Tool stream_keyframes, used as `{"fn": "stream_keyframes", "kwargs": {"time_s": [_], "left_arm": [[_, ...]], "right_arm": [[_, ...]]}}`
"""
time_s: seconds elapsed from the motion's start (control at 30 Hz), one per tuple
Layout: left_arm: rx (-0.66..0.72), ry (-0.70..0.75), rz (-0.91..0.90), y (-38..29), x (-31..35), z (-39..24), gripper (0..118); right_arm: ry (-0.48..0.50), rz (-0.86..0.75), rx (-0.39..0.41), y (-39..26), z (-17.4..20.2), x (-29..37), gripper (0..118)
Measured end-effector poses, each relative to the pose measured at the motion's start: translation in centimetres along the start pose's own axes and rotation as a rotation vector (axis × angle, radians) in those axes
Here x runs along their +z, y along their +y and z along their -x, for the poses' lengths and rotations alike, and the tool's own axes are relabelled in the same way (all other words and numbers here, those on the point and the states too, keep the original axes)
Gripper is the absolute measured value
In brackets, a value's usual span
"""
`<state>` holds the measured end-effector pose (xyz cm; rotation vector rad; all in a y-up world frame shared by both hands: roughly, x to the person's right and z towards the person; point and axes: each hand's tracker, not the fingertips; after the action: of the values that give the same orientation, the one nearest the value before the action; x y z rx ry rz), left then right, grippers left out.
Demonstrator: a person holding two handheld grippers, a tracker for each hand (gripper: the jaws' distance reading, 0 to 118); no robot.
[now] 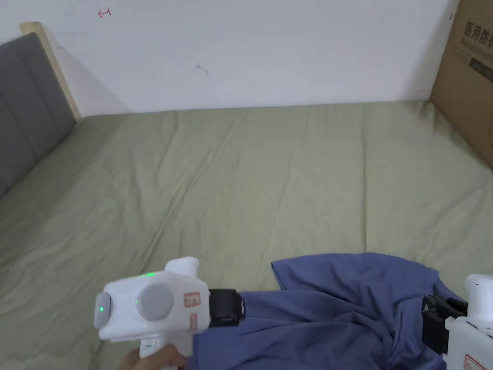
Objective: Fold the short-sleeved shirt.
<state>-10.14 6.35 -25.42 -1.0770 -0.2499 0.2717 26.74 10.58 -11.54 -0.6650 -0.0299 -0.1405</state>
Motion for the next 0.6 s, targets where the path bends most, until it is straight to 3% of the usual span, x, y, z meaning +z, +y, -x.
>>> {"fn": "stream_keyframes", "kwargs": {"time_s": [0.13, 0.23, 0.3, 0.37, 0.4, 0.43, 0.47, 0.5, 0.6], "left_arm": [[0.074, 0.08, 0.023, 4.2, -3.2, 1.7, 101], [0.07, 0.128, 0.103, 4.8, -7.1, 2.3, 95], [0.077, 0.158, 0.18, 3.9, -9.7, 2.5, 63], [0.02, 0.204, 0.071, 2.1, -9.9, 2.0, 60], [0.022, 0.221, 0.064, 2.1, -9.3, 1.4, 50], [0.014, 0.218, 0.061, 2.2, -9.1, 1.2, 35], [0.018, 0.225, 0.048, 1.8, -8.8, 1.2, 12], [0.039, 0.213, 0.039, 1.8, -8.8, 1.2, 4], [0.064, 0.207, 0.047, 2.1, -8.8, 0.9, 4]], "right_arm": [[-0.011, 0.031, -0.012, -0.4, -0.9, -1.1, 0], [-0.022, 0.055, -0.018, -0.8, -1.8, -2.1, 0], [-0.052, 0.069, -0.021, -1.0, -2.5, -2.6, 0], [-0.06, 0.083, -0.037, -1.0, -3.3, -3.0, 0], [-0.062, 0.087, -0.047, -1.0, -3.4, -2.9, 0], [-0.063, 0.087, -0.052, -1.0, -3.6, -3.0, 0], [-0.064, 0.09, -0.056, -1.0, -3.8, -3.2, 0], [-0.064, 0.093, -0.058, -0.9, -3.8, -3.4, 0], [-0.019, 0.106, -0.014, 0.0, -4.5, -4.6, 0]]}}
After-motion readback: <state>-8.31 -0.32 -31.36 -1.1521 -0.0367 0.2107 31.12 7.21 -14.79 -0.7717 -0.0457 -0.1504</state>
